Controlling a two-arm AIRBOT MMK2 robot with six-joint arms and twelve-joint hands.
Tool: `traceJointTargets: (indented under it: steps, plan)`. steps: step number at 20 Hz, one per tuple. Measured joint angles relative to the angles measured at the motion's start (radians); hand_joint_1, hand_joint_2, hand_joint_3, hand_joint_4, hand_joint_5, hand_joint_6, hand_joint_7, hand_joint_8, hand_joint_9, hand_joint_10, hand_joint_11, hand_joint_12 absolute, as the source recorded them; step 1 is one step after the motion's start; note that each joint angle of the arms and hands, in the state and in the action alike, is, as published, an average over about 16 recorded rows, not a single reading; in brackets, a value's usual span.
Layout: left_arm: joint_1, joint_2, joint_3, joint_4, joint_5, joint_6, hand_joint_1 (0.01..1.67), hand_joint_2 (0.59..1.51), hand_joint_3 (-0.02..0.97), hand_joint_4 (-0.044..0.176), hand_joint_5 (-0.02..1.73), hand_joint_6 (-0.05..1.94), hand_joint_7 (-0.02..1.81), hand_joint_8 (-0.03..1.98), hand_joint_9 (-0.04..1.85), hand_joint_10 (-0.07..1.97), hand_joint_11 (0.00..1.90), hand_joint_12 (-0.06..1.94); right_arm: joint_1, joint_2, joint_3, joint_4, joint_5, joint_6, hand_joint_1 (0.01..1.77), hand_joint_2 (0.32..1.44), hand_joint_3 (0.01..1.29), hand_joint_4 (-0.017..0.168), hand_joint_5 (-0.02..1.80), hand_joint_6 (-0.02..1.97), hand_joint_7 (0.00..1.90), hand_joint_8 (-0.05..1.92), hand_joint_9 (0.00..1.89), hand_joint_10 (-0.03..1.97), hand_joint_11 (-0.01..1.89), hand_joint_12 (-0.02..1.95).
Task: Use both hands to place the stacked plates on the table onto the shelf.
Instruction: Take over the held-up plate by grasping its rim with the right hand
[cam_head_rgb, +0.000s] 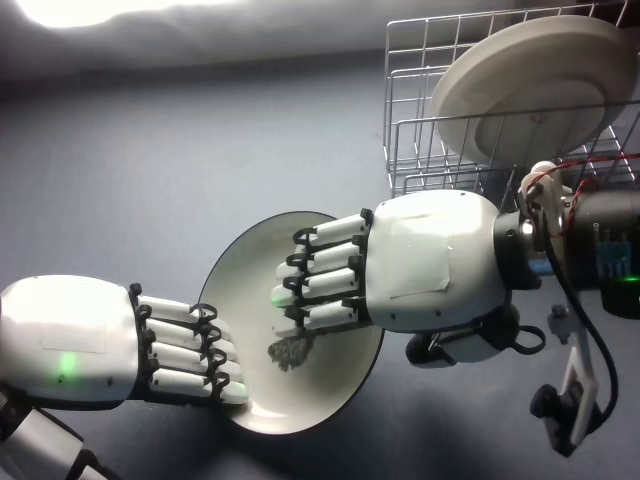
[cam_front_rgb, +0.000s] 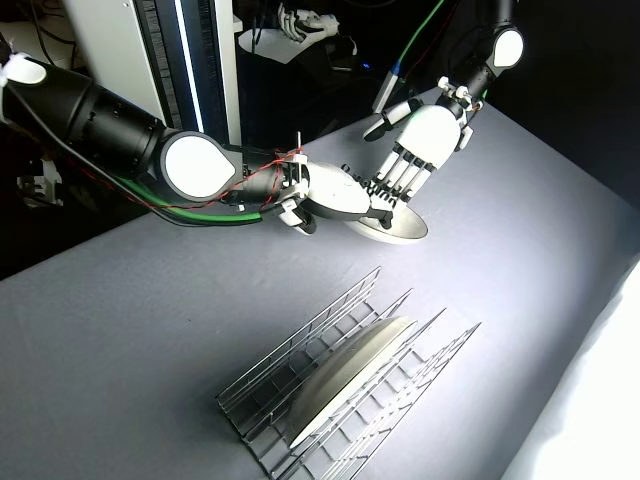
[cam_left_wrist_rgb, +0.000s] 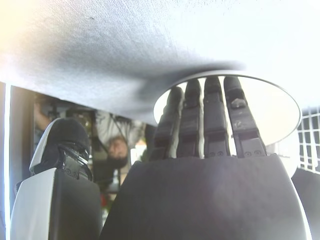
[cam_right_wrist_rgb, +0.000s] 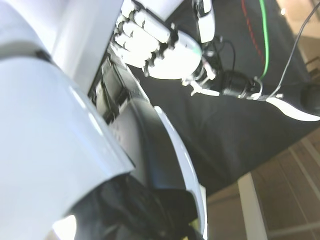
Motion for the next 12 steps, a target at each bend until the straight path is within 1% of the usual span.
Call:
traceJointTargets:
  steps: [7,12]
  plan:
    - [0.000,0.000,0.001,-0.003,-0.003,-0.002,0.01,1.162,0.017,-0.008,0.14,-0.03,0.17,-0.01,0.16,-0.01,0.01,0.31,-0.012,-0.042,0.047,-0.003,-0.002,-0.005,1.05,1.10,0.01,0.003,0.23,0.04,0.15,0.00,0.14,0.02,0.01,0.69]
    - [0.000,0.000,0.001,-0.005,-0.005,-0.004,0.01,1.161,0.017,-0.008,0.14,-0.03,0.17,-0.01,0.16,-0.02,0.01,0.31,-0.008,-0.066,0.078,-0.006,-0.002,-0.009,1.07,1.10,0.01,0.003,0.23,0.04,0.16,0.01,0.15,0.02,0.01,0.73]
